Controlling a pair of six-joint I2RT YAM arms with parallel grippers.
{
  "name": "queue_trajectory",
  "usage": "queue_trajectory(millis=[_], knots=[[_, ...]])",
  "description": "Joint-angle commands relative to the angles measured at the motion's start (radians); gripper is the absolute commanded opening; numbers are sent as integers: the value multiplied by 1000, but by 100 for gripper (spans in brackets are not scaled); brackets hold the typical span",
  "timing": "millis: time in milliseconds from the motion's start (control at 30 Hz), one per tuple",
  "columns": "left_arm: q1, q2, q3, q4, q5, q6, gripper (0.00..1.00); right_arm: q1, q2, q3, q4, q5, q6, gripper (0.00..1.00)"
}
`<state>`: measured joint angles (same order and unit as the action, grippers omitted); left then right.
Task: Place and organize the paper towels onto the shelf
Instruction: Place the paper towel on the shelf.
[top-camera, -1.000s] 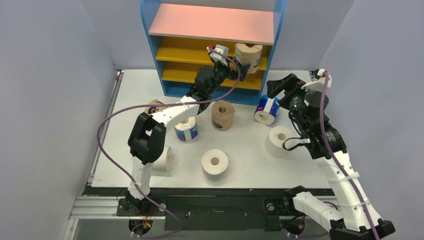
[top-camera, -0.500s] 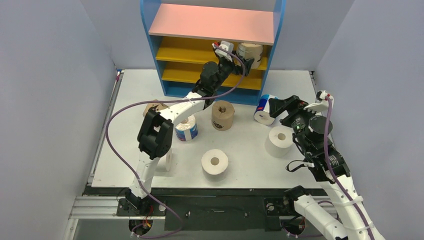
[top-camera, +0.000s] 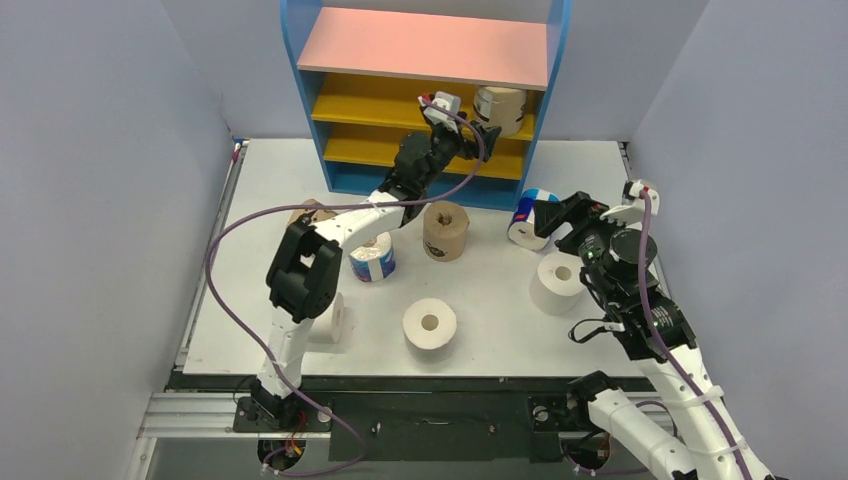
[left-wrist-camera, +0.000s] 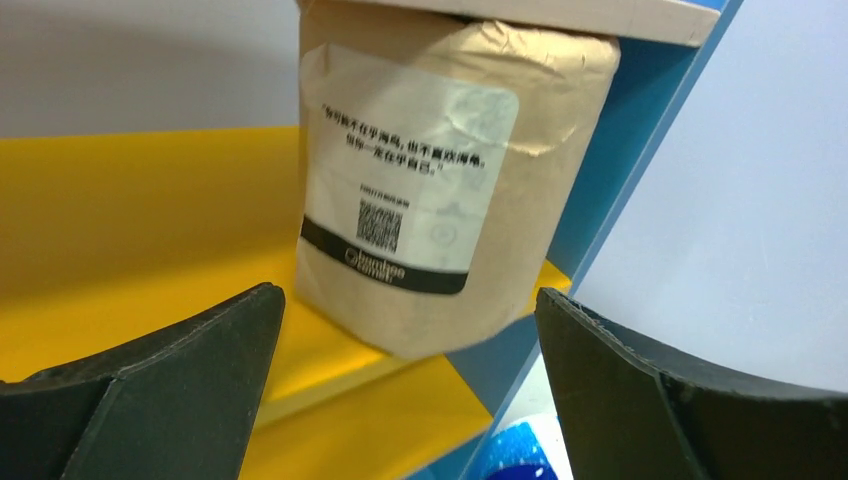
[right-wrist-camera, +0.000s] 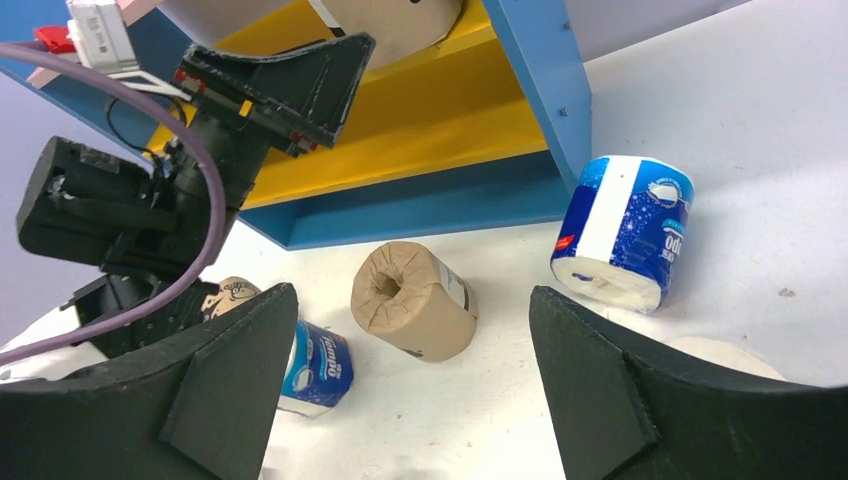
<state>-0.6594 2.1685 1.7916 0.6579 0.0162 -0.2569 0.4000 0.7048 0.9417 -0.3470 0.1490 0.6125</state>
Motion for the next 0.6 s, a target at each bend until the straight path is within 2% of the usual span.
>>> queue_trajectory(millis=[0, 100, 167, 200, 300, 433, 567], knots=[[19, -161, -109, 131, 15, -39, 96, 9, -25, -15, 20, 20, -13, 81], [33, -219, -200, 175, 31, -80, 98, 12, -42, -32, 20, 24, -9, 81], [55, -231, -226, 194, 43, -141, 85, 13, -52, -41, 13, 27, -9, 81], [74, -231, -232, 206, 50, -200, 71, 14, -59, -47, 11, 28, -9, 81], [111, -215, -247, 281, 101, -365, 46, 15, -73, -54, -3, 39, -18, 81], [134, -154, -195, 320, 180, -484, 29, 15, -92, -69, -19, 56, -32, 81], [137, -86, -103, 306, 249, -540, 11, 16, -105, -93, -20, 60, -33, 81]])
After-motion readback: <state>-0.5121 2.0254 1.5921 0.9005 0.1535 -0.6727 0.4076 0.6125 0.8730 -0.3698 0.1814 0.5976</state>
